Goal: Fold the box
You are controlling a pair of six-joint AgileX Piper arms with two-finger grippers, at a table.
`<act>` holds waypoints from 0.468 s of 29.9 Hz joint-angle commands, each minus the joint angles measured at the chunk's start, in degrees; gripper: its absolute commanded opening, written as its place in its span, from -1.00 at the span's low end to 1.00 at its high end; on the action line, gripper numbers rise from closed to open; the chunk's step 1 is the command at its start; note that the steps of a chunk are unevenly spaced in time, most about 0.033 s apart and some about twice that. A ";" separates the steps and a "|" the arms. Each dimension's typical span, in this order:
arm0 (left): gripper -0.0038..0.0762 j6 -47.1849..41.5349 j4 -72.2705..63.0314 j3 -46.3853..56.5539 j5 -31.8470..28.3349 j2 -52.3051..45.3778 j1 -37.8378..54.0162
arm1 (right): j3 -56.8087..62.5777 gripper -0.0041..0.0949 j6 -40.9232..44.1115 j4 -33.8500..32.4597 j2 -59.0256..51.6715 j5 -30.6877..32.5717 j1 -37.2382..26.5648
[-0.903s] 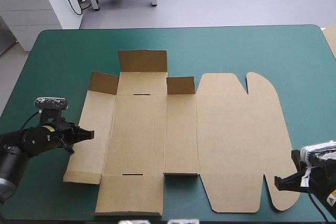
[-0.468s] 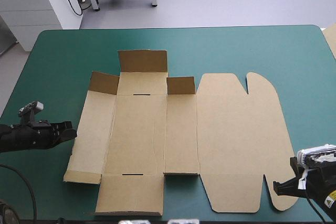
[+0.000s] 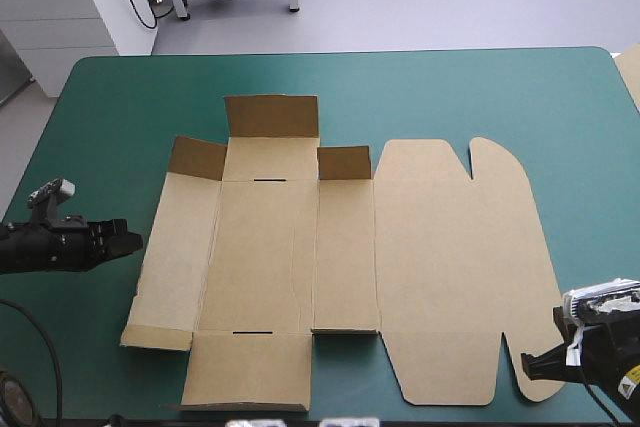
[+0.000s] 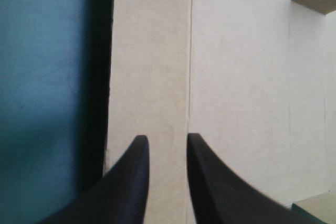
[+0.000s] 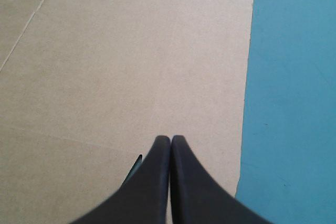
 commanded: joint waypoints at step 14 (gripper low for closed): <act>0.46 -2.50 4.26 -1.71 -2.38 -0.06 -0.70 | -1.48 -0.96 -1.80 -0.59 0.35 -3.35 -0.27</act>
